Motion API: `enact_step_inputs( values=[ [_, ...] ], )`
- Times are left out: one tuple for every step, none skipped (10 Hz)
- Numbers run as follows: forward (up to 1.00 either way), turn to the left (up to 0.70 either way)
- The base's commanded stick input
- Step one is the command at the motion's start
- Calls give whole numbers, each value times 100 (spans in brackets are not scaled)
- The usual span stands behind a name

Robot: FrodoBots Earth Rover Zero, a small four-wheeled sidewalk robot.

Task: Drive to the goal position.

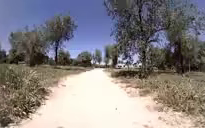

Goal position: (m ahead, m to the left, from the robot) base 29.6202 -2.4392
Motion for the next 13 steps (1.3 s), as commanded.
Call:
enact_step_inputs(
  values=[
    [85, 0],
    [85, 0],
    [85, 0],
    [85, 0],
    [85, 0],
    [85, 0],
    [85, 0],
    [85, 0],
    [85, 0],
    [85, 0],
    [85, 0],
    [85, 0],
    [85, 0]
  ],
)
